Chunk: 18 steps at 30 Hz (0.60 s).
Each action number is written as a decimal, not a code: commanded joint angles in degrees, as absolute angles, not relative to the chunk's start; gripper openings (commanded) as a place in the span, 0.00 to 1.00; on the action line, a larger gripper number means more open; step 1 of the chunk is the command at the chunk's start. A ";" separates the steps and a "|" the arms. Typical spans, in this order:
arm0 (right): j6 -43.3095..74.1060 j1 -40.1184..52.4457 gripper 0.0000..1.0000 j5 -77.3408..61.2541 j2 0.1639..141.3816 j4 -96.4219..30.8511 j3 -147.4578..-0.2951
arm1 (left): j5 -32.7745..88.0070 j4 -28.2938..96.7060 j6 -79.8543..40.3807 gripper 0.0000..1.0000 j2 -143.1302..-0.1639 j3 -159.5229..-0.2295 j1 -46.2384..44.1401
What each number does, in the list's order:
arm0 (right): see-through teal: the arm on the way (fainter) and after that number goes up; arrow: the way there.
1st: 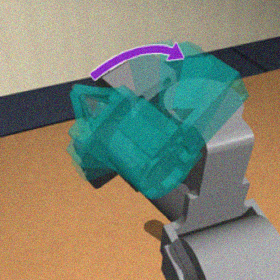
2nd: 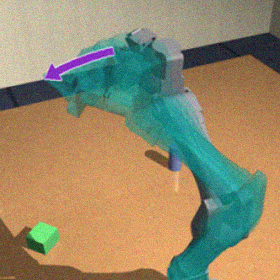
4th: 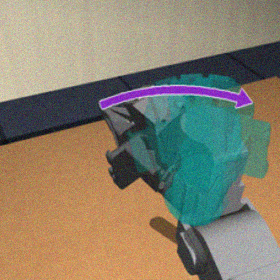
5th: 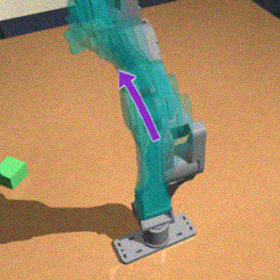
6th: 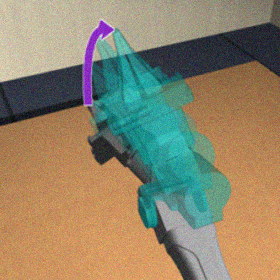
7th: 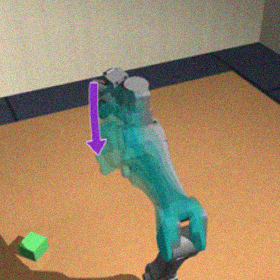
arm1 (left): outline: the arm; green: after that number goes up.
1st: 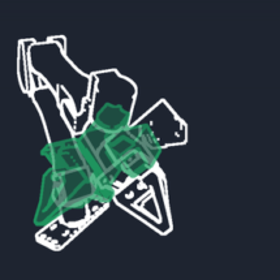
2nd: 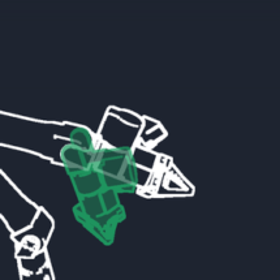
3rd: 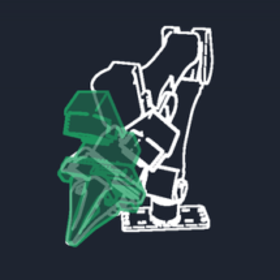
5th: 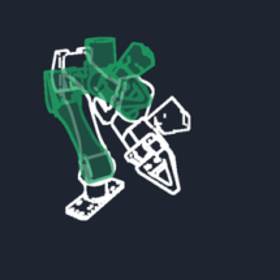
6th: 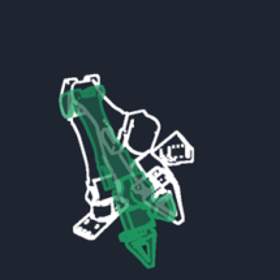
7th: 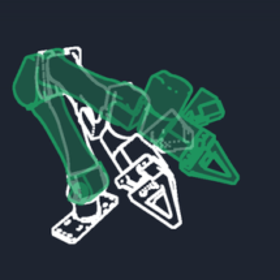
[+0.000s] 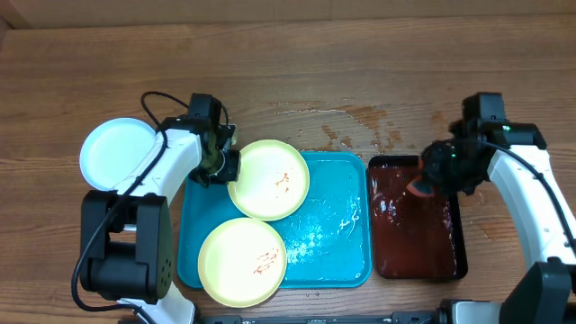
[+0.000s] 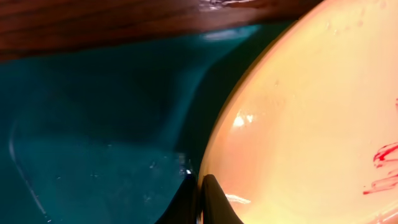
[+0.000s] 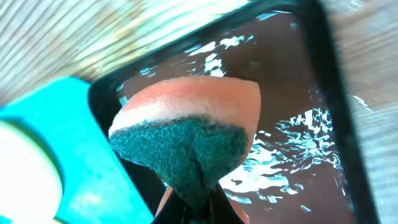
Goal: Clean dirty plates on tray and stack at the side
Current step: 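Carry the sponge with the right gripper onto the yellow plate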
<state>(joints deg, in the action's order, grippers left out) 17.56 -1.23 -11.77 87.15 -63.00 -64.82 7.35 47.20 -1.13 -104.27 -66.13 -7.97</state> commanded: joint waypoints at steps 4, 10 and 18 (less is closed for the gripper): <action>11.84 8.75 0.04 -13.15 86.15 -60.66 -65.60 | 8.62 46.83 2.83 0.04 -105.21 -66.22 -11.51; 9.89 16.27 0.04 -13.23 86.15 -58.94 -65.67 | 9.04 48.66 3.07 0.04 -105.21 -69.28 -15.42; 8.88 25.21 0.04 -13.85 86.15 -59.53 -65.67 | 9.23 48.49 2.28 0.04 -105.23 -69.71 -21.56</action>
<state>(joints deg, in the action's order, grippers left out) 8.58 23.18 -13.19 87.15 -60.01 -64.82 8.23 48.88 2.07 -104.27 -68.62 -19.81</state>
